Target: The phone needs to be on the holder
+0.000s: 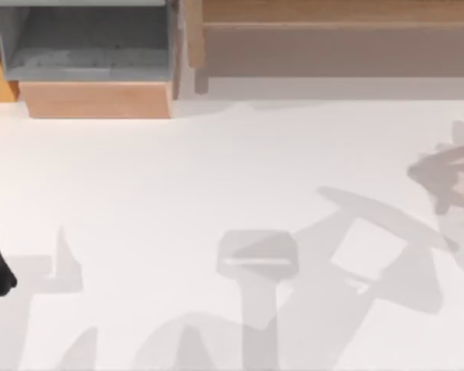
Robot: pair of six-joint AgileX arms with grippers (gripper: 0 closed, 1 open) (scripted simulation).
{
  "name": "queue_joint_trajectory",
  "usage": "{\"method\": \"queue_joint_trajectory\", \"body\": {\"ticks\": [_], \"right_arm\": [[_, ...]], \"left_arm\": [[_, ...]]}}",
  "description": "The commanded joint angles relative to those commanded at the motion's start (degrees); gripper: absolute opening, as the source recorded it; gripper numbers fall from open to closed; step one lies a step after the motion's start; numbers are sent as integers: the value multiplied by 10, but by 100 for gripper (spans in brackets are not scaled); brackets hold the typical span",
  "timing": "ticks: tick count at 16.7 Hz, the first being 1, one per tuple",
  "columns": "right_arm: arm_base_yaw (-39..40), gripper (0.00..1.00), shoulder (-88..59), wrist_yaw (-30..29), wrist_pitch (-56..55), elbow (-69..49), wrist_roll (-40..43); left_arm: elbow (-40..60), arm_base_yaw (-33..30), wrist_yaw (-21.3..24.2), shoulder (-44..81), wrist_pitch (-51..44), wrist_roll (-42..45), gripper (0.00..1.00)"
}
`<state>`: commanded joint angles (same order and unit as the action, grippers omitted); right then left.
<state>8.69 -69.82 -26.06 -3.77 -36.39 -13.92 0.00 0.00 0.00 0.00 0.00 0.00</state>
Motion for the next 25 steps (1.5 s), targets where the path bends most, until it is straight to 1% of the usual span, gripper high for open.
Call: {"method": "queue_joint_trajectory", "body": {"ticks": [6,12,17,25], "right_arm": [[-15,0,-38,5,-47,-5,16],[-44,0,-117,33,-98,-33,27],[-48,0,-124,37,-103,-35,26],[-48,60,-124,37,-103,-35,26]], "left_arm": [[0,0,0,0,0,0,100],[0,0,0,0,0,0,100],[0,0,0,0,0,0,100],[0,0,0,0,0,0,100]]}}
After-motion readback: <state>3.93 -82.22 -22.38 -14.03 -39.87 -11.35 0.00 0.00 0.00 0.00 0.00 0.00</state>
